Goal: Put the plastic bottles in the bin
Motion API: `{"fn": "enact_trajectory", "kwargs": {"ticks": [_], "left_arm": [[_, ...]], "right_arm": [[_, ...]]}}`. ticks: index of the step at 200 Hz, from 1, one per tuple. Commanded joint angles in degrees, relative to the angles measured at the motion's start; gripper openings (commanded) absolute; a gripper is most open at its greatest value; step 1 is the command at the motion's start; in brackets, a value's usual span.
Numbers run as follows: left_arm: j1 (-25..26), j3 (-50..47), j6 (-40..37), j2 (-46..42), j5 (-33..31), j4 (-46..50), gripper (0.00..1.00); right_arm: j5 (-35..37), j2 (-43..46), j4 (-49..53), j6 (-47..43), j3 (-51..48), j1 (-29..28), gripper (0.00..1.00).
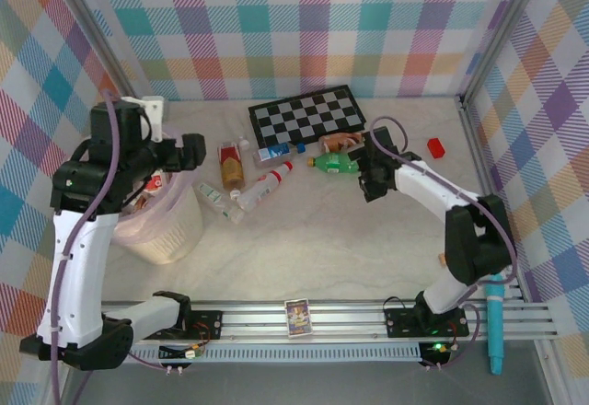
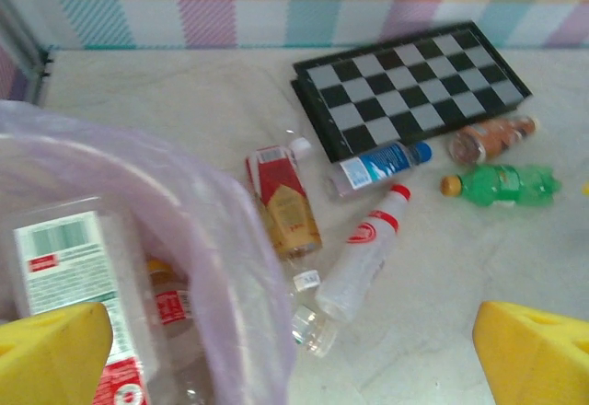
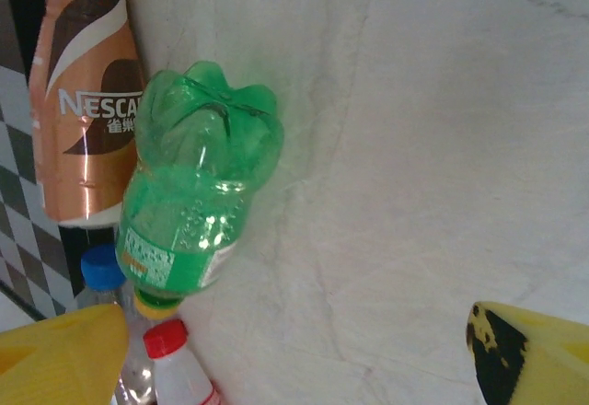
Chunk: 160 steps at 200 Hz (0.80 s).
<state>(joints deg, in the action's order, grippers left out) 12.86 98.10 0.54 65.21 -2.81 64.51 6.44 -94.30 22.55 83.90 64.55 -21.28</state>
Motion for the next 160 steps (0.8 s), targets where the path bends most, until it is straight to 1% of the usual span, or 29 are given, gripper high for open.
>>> {"fn": "enact_trajectory", "kwargs": {"ticks": [1, 22, 41, 72, 96, 128, 144, 160], "left_arm": [[5.61, 1.07, -0.31, 0.59, -5.36, 1.12, 1.0], [10.32, 0.9, 0.1, 1.36, -5.87, -0.39, 1.0], [12.68, 1.8, 0.23, 2.21, -4.92, -1.48, 1.0], [13.52, 2.56, 0.71, 2.61, -2.88, -2.88, 1.0], [13.53, 2.19, 1.11, 2.13, -2.9, -3.25, 1.0], [13.52, 2.18, 1.29, 1.71, -2.79, -2.82, 1.0], [13.56, 2.08, 1.62, 1.68, -2.56, -2.86, 1.0], [13.55, 2.06, 1.89, 1.69, -2.18, -2.87, 1.0]], "right_arm": [[-1.5, -4.24, -1.58, 3.43, 4.96, -0.04, 0.95], [-0.57, -8.27, -2.7, 4.64, 7.34, -0.08, 0.94], [0.27, -11.39, -3.83, 5.66, 9.73, -0.11, 0.94], [0.29, -17.49, -3.37, 8.01, 14.79, -0.17, 0.94], [2.9, -20.65, -2.25, 9.19, 17.47, -0.23, 0.91], [4.68, -21.62, -1.75, 9.84, 17.89, -0.32, 0.82], [4.66, -21.78, -1.71, 9.53, 17.6, -0.26, 0.75], [5.0, -21.04, -2.04, 9.03, 16.5, -0.19, 0.66]]}}
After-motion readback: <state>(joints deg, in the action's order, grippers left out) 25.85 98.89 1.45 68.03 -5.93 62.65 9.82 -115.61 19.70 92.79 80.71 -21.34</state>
